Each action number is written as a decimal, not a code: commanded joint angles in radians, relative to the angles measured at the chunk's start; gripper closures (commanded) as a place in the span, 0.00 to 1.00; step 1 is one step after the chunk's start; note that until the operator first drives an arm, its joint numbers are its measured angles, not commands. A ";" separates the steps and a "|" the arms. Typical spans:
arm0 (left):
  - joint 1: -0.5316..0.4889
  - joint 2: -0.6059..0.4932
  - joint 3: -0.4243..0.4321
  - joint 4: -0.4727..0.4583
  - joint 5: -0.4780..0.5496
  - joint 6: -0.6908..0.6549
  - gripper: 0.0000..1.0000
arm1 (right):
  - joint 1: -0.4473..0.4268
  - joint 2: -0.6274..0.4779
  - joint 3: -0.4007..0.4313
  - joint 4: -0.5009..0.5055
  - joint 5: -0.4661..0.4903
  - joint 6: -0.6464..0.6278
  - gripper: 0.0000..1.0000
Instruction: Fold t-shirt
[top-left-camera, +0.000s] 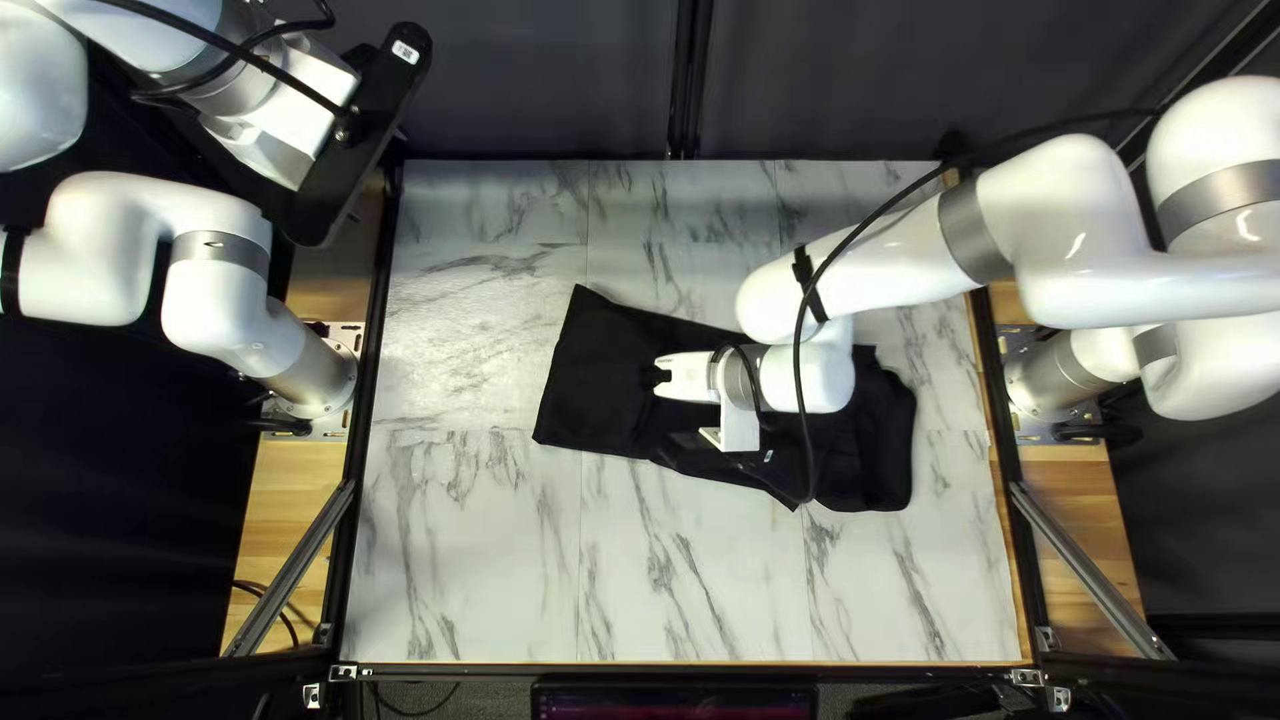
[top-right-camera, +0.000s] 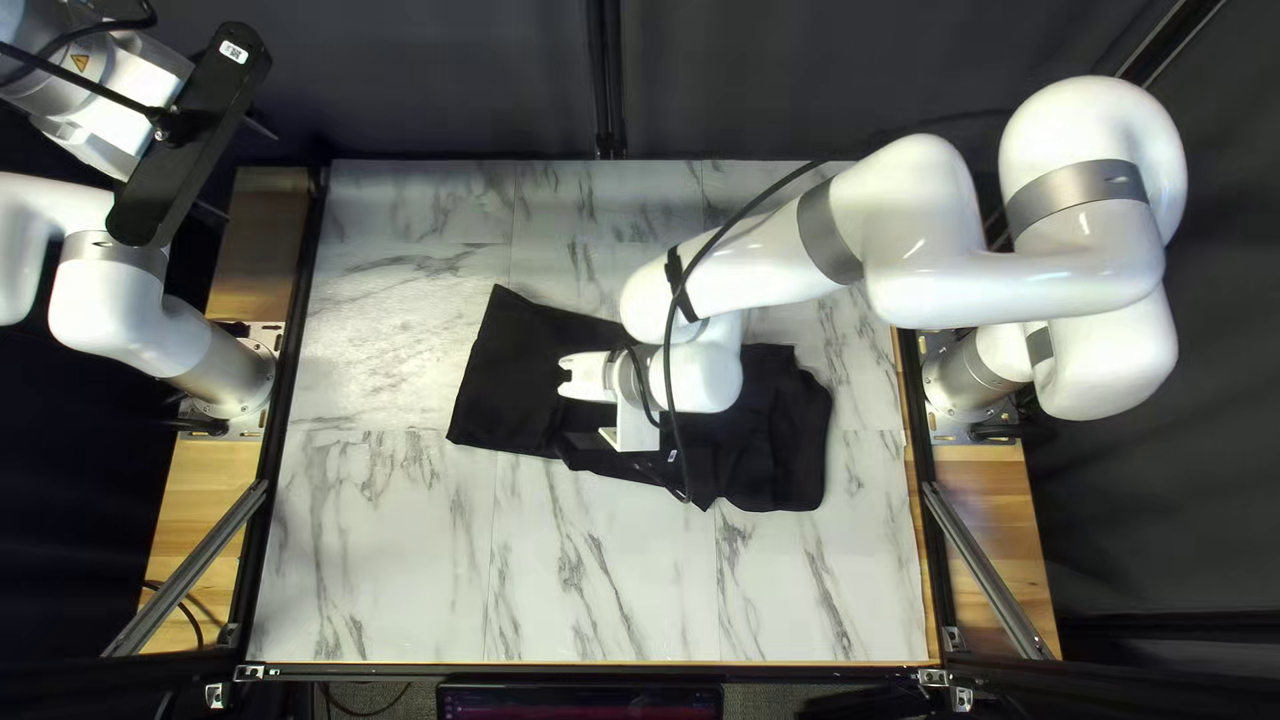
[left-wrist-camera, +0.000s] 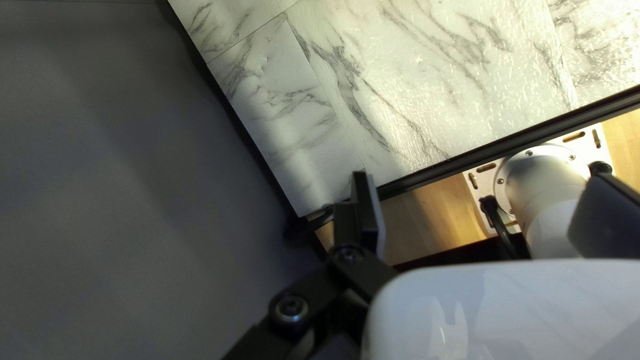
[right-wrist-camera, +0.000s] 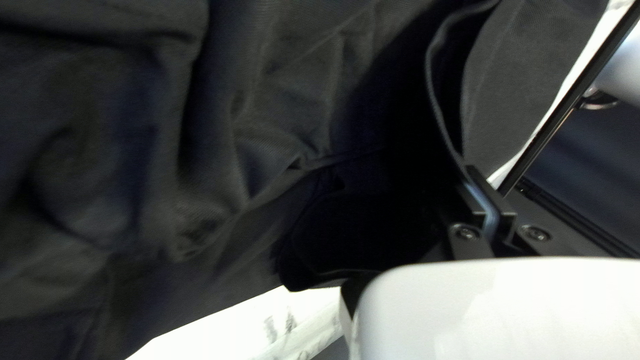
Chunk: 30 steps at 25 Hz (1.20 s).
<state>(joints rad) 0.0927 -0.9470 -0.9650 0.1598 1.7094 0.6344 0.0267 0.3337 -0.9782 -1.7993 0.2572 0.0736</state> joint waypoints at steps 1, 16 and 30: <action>0.000 0.000 0.000 0.000 0.000 0.000 0.00 | -0.016 0.051 -0.030 -0.024 -0.026 0.021 0.00; 0.000 0.000 0.000 0.000 0.000 0.000 0.00 | 0.130 0.035 -0.093 0.250 0.084 -0.125 0.00; 0.000 0.000 0.000 0.000 0.000 0.000 0.00 | 0.199 0.126 -0.170 0.334 0.178 -0.063 0.00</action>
<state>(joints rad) 0.0927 -0.9470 -0.9650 0.1598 1.7094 0.6344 0.2207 0.4599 -1.1469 -1.4897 0.4303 0.0223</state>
